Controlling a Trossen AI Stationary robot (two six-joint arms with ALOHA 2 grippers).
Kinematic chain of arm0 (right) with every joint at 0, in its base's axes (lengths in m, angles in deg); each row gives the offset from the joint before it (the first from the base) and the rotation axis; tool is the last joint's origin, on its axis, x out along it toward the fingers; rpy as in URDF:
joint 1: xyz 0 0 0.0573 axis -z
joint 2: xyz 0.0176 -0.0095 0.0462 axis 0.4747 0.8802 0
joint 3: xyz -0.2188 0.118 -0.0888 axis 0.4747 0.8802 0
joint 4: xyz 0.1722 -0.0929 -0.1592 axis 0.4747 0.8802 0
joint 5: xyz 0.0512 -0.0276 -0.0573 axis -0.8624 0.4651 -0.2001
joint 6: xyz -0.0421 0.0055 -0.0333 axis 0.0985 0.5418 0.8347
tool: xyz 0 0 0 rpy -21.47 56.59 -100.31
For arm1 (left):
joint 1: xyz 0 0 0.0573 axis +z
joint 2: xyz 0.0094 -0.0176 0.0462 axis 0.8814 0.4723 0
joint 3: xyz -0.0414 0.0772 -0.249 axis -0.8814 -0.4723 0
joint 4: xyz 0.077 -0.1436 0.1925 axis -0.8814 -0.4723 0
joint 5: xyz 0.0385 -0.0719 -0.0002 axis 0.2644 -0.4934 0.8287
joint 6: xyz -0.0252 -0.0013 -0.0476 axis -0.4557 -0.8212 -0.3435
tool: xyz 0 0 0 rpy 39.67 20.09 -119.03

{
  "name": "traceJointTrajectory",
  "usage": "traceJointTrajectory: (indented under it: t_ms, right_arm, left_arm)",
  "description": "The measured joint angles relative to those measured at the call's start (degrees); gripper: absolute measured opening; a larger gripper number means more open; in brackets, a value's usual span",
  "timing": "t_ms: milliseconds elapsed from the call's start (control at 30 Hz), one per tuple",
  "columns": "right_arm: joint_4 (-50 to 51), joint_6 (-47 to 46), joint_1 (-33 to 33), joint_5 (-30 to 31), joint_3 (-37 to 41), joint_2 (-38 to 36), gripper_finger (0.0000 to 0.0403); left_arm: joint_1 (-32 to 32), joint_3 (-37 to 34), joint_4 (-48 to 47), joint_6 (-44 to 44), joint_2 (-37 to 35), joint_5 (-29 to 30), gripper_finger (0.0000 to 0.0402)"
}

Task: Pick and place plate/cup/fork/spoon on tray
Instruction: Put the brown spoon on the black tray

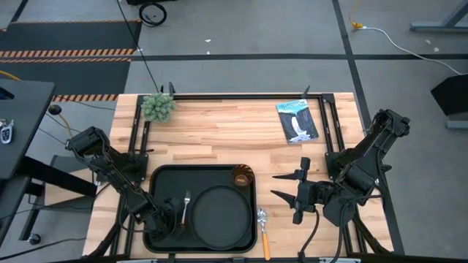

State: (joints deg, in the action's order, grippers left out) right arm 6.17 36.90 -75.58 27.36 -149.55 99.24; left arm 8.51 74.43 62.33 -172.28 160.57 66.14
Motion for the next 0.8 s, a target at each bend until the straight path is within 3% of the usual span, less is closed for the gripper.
traceJointTrajectory:
  t_ms: [433, 800]
  right_arm:
    - [-0.48, 0.00, 0.07, -0.02, 0.00, 0.00, 0.0196]
    - [-0.91, -0.17, 0.07, -0.03, 0.00, 0.00, 0.0196]
  left_arm:
    - [5.67, 0.18, -1.54, 11.04, -1.26, 0.97, 0.0038]
    - [4.88, 11.48, -30.41, 18.96, -3.69, -0.33, 0.0038]
